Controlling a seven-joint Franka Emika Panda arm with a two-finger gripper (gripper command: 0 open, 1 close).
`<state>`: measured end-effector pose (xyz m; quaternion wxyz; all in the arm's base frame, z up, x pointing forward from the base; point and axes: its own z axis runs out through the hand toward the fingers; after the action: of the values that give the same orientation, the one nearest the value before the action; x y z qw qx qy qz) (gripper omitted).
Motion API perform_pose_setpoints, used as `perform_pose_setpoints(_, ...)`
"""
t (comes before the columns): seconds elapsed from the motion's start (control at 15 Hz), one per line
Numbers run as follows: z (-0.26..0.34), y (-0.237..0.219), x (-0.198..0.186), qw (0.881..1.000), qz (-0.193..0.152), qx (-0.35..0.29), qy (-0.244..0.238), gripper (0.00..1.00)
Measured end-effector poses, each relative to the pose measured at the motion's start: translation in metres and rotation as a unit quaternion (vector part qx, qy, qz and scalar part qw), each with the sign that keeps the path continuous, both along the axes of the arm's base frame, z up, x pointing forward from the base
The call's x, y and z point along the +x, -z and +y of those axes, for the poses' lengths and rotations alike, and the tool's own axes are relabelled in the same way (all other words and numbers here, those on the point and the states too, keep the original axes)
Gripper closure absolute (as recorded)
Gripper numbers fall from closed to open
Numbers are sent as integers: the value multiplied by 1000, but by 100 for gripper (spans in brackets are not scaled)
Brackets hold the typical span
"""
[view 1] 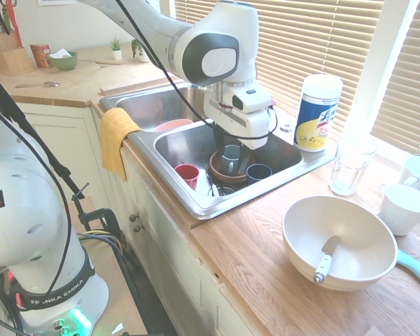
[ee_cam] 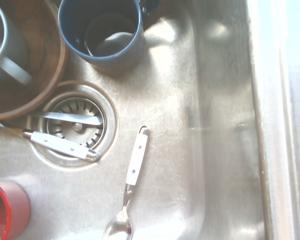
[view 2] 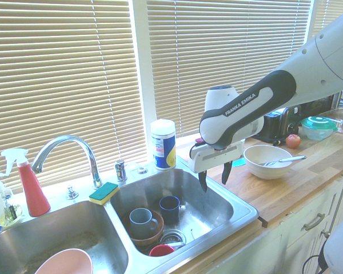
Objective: Put the knife into the sink
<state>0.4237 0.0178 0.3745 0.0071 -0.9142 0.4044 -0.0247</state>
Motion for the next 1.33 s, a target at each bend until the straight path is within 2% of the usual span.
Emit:
perform_pose_setpoints(0.33, -8, -11, 0, 1000, 0, -6, -4, 0)
perform_pose_setpoints(0.6, -62, -47, -8, 1000, 8, -21, -7, 0)
perform_pose_setpoints(0.87, -145, -67, -33, 996, 35, -25, -76, 0)
perform_pose_setpoints(1.13, -220, -74, -62, 987, 53, -59, -143, 0)
perform_pose_setpoints(1.33, -257, -71, -76, 981, 61, -73, -170, 0)
